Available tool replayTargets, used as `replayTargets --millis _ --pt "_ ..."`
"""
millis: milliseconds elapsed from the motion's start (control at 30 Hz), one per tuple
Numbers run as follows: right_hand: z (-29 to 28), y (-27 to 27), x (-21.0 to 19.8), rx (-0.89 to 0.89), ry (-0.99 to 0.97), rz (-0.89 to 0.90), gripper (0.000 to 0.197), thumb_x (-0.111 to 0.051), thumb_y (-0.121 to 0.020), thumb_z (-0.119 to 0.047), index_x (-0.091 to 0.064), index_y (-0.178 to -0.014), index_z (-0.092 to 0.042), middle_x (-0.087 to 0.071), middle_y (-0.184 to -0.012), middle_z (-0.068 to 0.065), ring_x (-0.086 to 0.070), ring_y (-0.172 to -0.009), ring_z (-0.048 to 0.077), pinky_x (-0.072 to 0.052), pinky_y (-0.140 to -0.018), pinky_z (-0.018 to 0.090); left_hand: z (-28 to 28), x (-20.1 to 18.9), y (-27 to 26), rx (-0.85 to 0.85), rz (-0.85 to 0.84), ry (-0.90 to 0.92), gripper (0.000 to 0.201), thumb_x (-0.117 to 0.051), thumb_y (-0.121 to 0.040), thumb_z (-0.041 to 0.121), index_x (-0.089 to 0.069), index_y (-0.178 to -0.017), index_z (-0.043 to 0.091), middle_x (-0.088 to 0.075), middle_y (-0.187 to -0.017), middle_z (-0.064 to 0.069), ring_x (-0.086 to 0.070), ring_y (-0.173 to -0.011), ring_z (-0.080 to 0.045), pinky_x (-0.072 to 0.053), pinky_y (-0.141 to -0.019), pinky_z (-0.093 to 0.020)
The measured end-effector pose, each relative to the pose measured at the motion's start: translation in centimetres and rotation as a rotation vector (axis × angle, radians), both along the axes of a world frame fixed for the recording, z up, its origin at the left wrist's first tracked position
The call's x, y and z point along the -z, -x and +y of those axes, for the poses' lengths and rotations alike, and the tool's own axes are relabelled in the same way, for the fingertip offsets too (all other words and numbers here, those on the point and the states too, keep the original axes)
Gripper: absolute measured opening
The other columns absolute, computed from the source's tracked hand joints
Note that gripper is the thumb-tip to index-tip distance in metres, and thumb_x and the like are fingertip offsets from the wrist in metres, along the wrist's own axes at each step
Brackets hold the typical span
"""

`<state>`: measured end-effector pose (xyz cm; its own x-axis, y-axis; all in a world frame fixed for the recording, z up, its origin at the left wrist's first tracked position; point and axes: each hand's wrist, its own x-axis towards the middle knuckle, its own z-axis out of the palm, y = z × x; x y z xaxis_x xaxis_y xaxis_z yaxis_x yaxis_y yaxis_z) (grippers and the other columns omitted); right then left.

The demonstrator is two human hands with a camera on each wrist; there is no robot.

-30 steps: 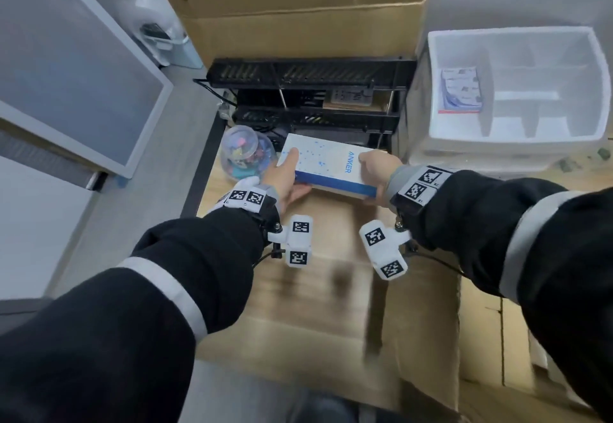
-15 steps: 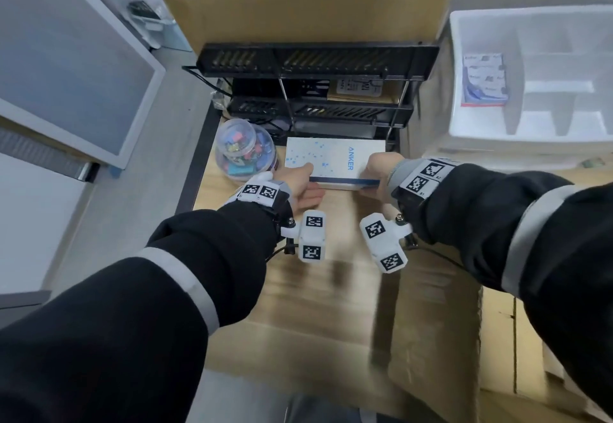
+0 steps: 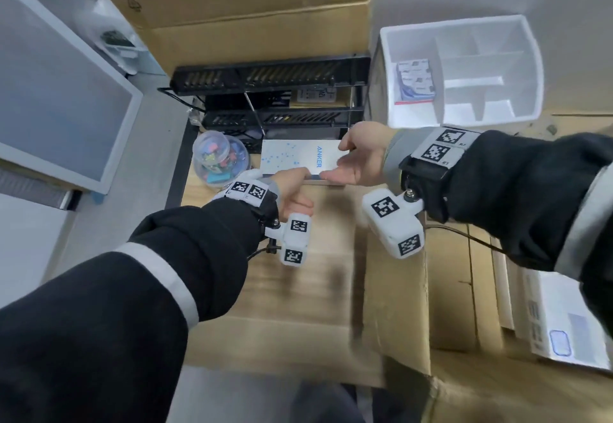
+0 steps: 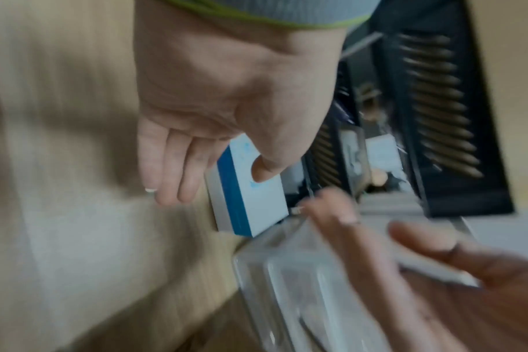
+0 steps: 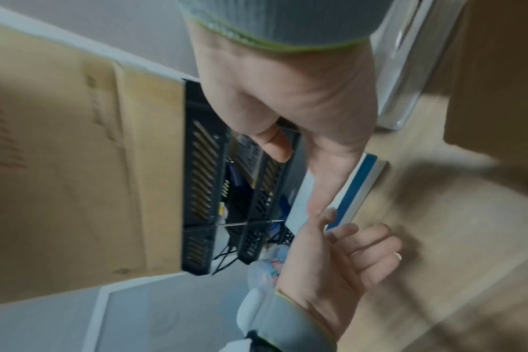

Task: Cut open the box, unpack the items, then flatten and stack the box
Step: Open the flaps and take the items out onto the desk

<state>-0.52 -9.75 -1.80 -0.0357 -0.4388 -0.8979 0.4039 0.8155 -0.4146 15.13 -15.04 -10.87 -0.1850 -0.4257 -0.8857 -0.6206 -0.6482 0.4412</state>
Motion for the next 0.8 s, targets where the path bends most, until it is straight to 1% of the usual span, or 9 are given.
replayTargets --millis 33,167,367,500,600,667,700,733,800 --pt "1.1 0.6 -1.6 -0.045 0.014 -0.051 0.032 -0.043 -0.093 -0.006 -0.048 -0.123 0.001 -0.064 -0.118 0.025 -0.073 -0.082 0.038 -0.063 -0.062 0.042 0.6 -1.0 0.7 0.086 -0.017 0.038 0.044 -0.05 -0.097 0.041 -0.05 -0.127 0.008 -0.073 -0.095 -0.018 -0.072 -0.072 -0.029 -0.06 -0.08 -0.039" --pt "6.7 5.0 -5.3 -0.052 0.017 0.043 0.018 -0.044 -0.092 -0.014 -0.06 -0.094 -0.006 -0.076 -0.092 0.013 -0.074 -0.07 0.02 -0.058 -0.065 0.026 3.4 -6.0 4.5 0.439 0.007 0.187 0.029 -0.053 -0.098 0.028 -0.057 -0.109 0.001 -0.075 -0.079 -0.014 -0.071 -0.062 -0.024 -0.055 -0.054 -0.028" --pt "19.5 13.7 -7.2 0.065 -0.077 0.236 0.015 -0.043 -0.091 -0.014 -0.055 -0.081 -0.013 -0.075 -0.077 0.011 -0.072 -0.06 0.019 -0.058 -0.057 0.026 10.0 -13.8 13.0 0.679 0.107 0.502 0.016 -0.052 -0.09 0.015 -0.06 -0.079 0.007 -0.069 -0.058 -0.009 -0.061 -0.046 -0.022 -0.041 -0.042 -0.02" --pt "25.4 16.8 -5.9 0.057 -0.249 0.414 0.015 -0.045 -0.084 -0.021 -0.05 -0.087 -0.007 -0.06 -0.089 0.023 -0.061 -0.073 0.032 -0.05 -0.063 0.036 15.8 -16.1 18.3 0.739 0.202 0.564 0.011 -0.052 -0.094 0.015 -0.055 -0.093 0.004 -0.069 -0.077 -0.018 -0.059 -0.057 -0.026 -0.043 -0.038 -0.019" --pt "27.7 18.1 -3.9 0.07 -0.295 0.493 0.012 -0.043 -0.085 -0.025 -0.049 -0.082 -0.014 -0.044 -0.069 0.015 -0.044 -0.057 0.027 -0.047 -0.06 0.031 20.2 -15.2 21.4 0.891 0.139 0.354 0.033 -0.054 -0.098 0.024 -0.051 -0.119 -0.001 -0.07 -0.089 -0.02 -0.068 -0.066 -0.027 -0.062 -0.06 -0.034" --pt "28.3 17.7 -3.6 0.06 -0.315 0.429 0.02 -0.045 -0.085 -0.024 -0.056 -0.094 -0.012 -0.056 -0.082 0.016 -0.056 -0.072 0.031 -0.045 -0.077 0.039 22.4 -13.7 22.6 0.915 0.07 0.23 0.046 -0.055 -0.097 0.03 -0.047 -0.132 0.001 -0.067 -0.101 -0.023 -0.072 -0.079 -0.031 -0.063 -0.075 -0.043" --pt "28.4 17.5 -3.2 0.035 -0.32 0.441 0.035 -0.045 -0.09 -0.021 -0.055 -0.12 -0.009 -0.06 -0.106 0.02 -0.059 -0.095 0.037 -0.04 -0.086 0.04 23.2 -12.7 23.0 0.904 0.045 0.188 0.052 -0.055 -0.097 0.032 -0.044 -0.138 0.003 -0.066 -0.106 -0.024 -0.072 -0.085 -0.033 -0.062 -0.079 -0.046" --pt "28.0 17.1 -2.9 0.006 -0.303 0.489 0.048 -0.042 -0.097 -0.017 -0.039 -0.143 -0.005 -0.05 -0.133 0.025 -0.051 -0.119 0.042 -0.037 -0.091 0.041 23.6 -11.8 23.1 0.882 0.028 0.156 0.057 -0.055 -0.097 0.033 -0.04 -0.143 0.004 -0.064 -0.111 -0.026 -0.072 -0.089 -0.037 -0.061 -0.083 -0.05" --pt "27.5 16.5 -2.2 -0.053 -0.293 0.526 0.053 -0.034 -0.104 -0.013 -0.018 -0.151 0.005 -0.025 -0.155 0.029 -0.033 -0.138 0.043 -0.035 -0.104 0.046 24.5 -10.1 23.6 0.824 -0.008 0.096 0.063 -0.054 -0.097 0.034 -0.031 -0.148 0.005 -0.059 -0.119 -0.03 -0.069 -0.1 -0.043 -0.057 -0.09 -0.054"
